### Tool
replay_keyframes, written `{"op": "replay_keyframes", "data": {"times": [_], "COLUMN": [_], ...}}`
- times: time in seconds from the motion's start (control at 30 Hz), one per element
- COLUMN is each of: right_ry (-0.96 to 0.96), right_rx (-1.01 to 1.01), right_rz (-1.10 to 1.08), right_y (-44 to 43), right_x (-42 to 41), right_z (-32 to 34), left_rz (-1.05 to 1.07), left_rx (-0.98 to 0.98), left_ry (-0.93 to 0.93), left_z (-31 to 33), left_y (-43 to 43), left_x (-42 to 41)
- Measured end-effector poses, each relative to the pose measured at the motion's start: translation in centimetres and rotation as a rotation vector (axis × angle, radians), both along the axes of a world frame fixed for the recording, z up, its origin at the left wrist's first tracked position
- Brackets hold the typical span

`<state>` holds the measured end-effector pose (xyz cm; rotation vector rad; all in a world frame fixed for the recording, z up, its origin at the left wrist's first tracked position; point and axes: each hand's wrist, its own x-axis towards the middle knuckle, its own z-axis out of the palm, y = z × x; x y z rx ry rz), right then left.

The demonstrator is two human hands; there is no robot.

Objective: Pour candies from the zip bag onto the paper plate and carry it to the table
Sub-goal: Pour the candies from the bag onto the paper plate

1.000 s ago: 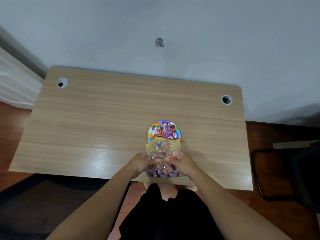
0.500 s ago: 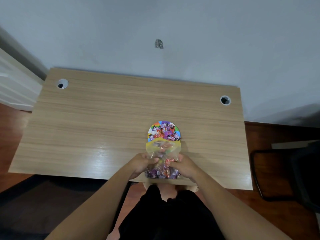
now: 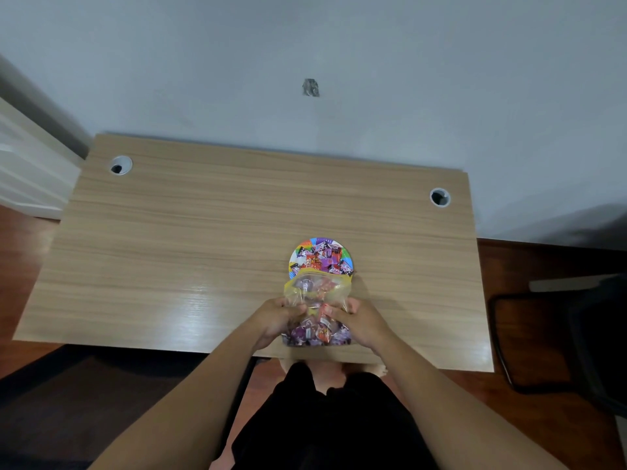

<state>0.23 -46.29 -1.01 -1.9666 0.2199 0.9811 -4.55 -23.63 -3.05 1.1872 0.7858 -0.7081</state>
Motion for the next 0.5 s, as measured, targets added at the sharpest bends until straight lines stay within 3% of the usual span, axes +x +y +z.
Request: {"op": "replay_keyframes", "data": {"times": [0.23, 0.5], "right_ry": [0.101, 0.053], "right_rx": [0.080, -0.002], "right_rz": [0.008, -0.009], "right_y": [-0.27, -0.17], "right_x": [0.18, 0.31], "right_z": [0.87, 0.92], "left_rz": [0.018, 0.062], "left_rx": [-0.005, -0.072], "left_ry": [0.036, 0.016], "left_z": [-0.10, 0.64], "left_y": [0.12, -0.25], "left_x": [0.17, 0.61]}}
